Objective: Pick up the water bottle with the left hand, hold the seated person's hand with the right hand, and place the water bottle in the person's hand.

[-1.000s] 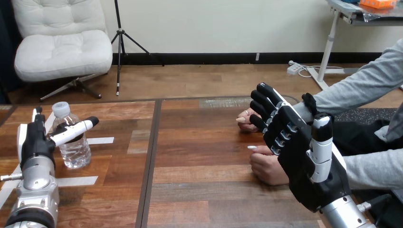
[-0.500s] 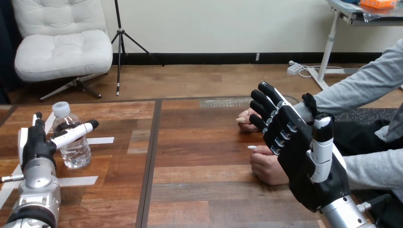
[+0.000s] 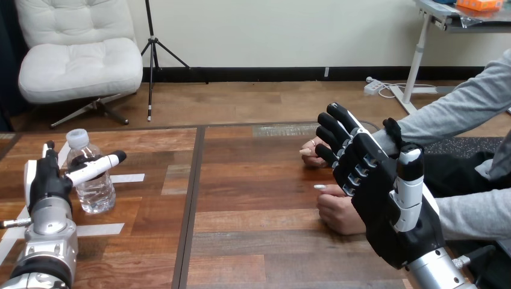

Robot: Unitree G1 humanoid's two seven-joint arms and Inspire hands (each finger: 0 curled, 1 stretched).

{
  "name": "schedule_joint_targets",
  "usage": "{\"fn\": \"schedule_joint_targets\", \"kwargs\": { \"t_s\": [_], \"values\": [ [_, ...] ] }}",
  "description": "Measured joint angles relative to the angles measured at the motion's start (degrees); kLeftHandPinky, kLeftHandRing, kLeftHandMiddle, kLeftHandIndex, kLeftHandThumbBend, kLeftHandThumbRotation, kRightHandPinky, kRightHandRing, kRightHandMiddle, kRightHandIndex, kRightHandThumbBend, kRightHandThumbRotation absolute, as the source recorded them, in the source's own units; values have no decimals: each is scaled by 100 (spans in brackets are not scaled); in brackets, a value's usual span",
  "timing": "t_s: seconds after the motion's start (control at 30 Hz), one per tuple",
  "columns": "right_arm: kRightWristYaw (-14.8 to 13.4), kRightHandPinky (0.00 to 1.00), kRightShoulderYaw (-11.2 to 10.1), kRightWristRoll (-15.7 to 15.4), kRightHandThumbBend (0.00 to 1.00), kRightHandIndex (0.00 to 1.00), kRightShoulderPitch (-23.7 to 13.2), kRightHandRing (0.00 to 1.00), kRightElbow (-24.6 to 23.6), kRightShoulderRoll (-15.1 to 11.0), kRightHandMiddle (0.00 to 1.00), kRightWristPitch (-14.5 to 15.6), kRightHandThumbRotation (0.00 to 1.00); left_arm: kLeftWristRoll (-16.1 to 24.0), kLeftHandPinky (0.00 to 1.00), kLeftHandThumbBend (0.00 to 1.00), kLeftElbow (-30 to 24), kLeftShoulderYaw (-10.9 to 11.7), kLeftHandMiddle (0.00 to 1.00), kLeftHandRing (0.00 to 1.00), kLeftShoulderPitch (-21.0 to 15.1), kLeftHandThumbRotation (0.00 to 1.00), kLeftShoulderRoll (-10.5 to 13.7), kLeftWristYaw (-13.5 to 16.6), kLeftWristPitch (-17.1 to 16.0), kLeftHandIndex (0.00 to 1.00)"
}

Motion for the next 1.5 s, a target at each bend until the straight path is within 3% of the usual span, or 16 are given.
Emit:
{"fn": "schedule_joint_targets", "kwargs": {
  "t_s": [0.77, 1.5],
  "values": [
    [-21, 100, 0, 57, 98, 96, 5, 100, 0, 3, 97, 0, 100, 187, 100, 90, 49, -107, 100, 100, -53, 15, 0, 111, 372, 100],
    [-27, 100, 1, 57, 98, 95, 43, 99, 0, 4, 97, -2, 100, 338, 93, 89, 54, -226, 100, 99, -165, 9, 0, 239, 641, 100]
  ]
}}
